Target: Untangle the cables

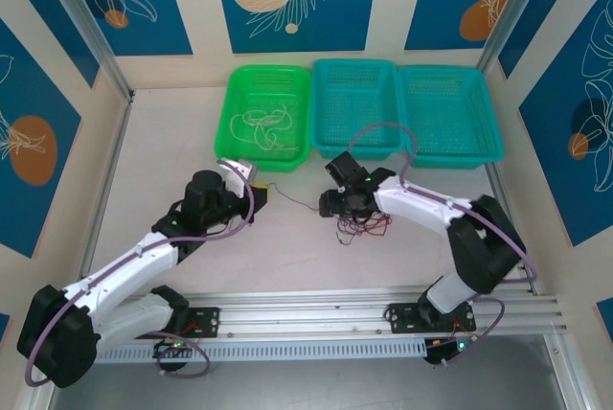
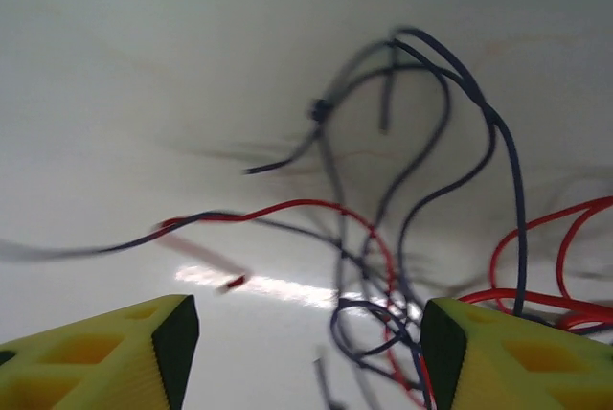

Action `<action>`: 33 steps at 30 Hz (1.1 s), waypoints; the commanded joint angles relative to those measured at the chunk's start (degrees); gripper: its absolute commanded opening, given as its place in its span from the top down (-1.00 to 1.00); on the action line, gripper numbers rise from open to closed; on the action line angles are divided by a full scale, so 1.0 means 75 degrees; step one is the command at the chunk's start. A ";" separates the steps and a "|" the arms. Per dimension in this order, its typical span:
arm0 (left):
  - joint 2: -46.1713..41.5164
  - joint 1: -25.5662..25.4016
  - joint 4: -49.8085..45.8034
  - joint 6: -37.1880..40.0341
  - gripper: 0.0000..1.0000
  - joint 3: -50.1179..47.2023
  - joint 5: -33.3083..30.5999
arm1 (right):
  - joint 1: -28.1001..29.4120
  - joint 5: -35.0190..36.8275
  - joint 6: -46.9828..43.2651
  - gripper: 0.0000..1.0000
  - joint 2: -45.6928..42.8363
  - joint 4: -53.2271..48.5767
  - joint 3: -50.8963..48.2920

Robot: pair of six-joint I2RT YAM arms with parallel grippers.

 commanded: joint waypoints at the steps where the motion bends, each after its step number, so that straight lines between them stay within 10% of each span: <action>1: -0.0446 -0.0019 -0.0541 0.0095 1.00 -0.0031 -0.0924 | -0.0077 0.0662 0.0281 -0.21 0.0610 -0.0728 0.0249; 7: -0.1415 0.0515 -0.1932 -0.0398 1.00 0.0014 -0.2945 | -0.1023 0.0426 0.0773 0.14 0.0643 -0.0399 -0.0504; 21: -0.2941 0.2457 -0.2864 -0.0924 1.00 -0.0359 -0.2623 | -0.4201 -0.0491 0.0268 0.19 -0.1061 0.0203 -0.1770; 29: -0.2326 0.2445 -0.1157 -0.0786 0.96 -0.0714 -0.0447 | -0.2844 -0.0890 -0.0249 -0.25 -0.2345 0.0086 -0.1390; 33: -0.1768 0.2433 -0.1456 -0.0602 0.44 -0.0641 -0.0763 | -0.1438 -0.0725 -0.0492 -0.52 -0.2587 0.0455 -0.1238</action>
